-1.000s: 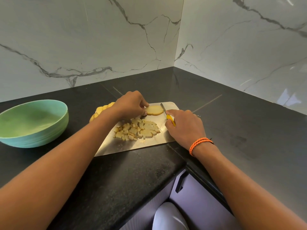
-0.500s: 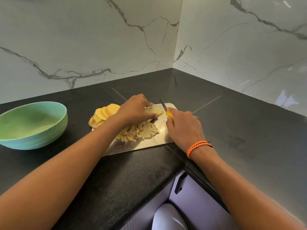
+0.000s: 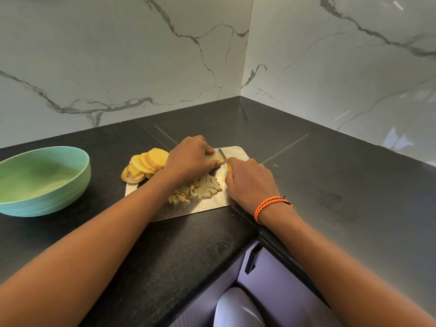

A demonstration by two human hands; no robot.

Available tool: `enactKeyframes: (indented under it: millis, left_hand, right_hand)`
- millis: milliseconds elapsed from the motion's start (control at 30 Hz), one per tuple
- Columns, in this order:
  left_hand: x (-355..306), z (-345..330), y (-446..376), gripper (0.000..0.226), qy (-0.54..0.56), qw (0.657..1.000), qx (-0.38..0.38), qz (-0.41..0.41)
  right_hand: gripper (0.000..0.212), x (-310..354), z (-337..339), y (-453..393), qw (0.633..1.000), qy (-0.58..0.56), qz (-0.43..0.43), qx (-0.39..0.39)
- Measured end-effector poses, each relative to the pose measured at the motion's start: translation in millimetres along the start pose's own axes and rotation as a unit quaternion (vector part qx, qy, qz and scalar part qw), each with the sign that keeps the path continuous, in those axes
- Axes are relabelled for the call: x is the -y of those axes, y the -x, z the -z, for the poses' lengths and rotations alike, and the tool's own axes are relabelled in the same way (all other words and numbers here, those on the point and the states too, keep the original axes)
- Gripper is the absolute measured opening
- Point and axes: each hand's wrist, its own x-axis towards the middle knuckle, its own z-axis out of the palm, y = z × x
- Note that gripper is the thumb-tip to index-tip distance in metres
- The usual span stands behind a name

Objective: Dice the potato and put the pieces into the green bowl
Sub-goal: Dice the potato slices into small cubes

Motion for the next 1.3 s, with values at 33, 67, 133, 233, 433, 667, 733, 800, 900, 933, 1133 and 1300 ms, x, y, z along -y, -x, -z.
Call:
enactKeyframes:
  millis: [33, 67, 133, 233, 433, 667, 733, 800, 900, 933, 1133, 1300]
  left_hand:
    - [0, 0, 0, 0.051, 0.003, 1.0, 0.0, 0.002]
    - [-1, -1, -1, 0.05, 0.004, 1.0, 0.001, 0.004]
    - [-1, -2, 0, 0.045, -0.001, 1.0, 0.002, 0.007]
    - [-1, -2, 2, 0.039, 0.003, 1.0, -0.004, 0.018]
    - [-2, -5, 3, 0.045, 0.007, 0.999, -0.032, 0.031]
    - [5, 0, -1, 0.05, 0.011, 1.0, -0.004, 0.017]
    - [9, 2, -2, 0.055, 0.03, 0.999, -0.001, 0.026]
    - [11, 3, -1, 0.057, 0.041, 0.999, -0.003, 0.029]
    - [10, 3, 1, 0.048, 0.04, 0.999, -0.008, 0.023]
    - [10, 3, 1, 0.046, 0.036, 0.999, -0.011, 0.02]
    - [12, 1, 0, 0.047, 0.031, 0.999, -0.015, 0.018]
    - [12, -1, 1, 0.048, 0.039, 0.999, -0.02, 0.018]
  right_hand:
    - [0.028, 0, 1, 1, 1.0, -0.005, -0.005, 0.004]
    - [0.029, -1, 3, 1, 1.0, -0.01, -0.009, 0.006]
    - [0.031, -2, 6, 5, 1.0, -0.022, -0.015, 0.008]
    - [0.032, -3, 11, 18, 0.999, -0.025, -0.014, 0.017]
    - [0.033, -7, 16, 48, 0.999, -0.034, -0.008, 0.002]
    - [0.041, -5, 16, 38, 0.995, -0.085, -0.012, -0.053]
    - [0.042, -2, 12, 26, 0.995, -0.084, -0.019, -0.05]
    - [0.038, 0, 6, 14, 0.996, -0.079, -0.026, -0.041]
    - [0.035, 1, -2, 1, 0.997, -0.07, -0.029, -0.03]
    - [0.036, 1, -4, -1, 0.997, -0.066, -0.026, -0.031]
    - [0.034, 2, -7, -5, 0.999, -0.032, -0.019, -0.038]
    - [0.033, 2, -5, -10, 0.999, -0.033, -0.013, -0.014]
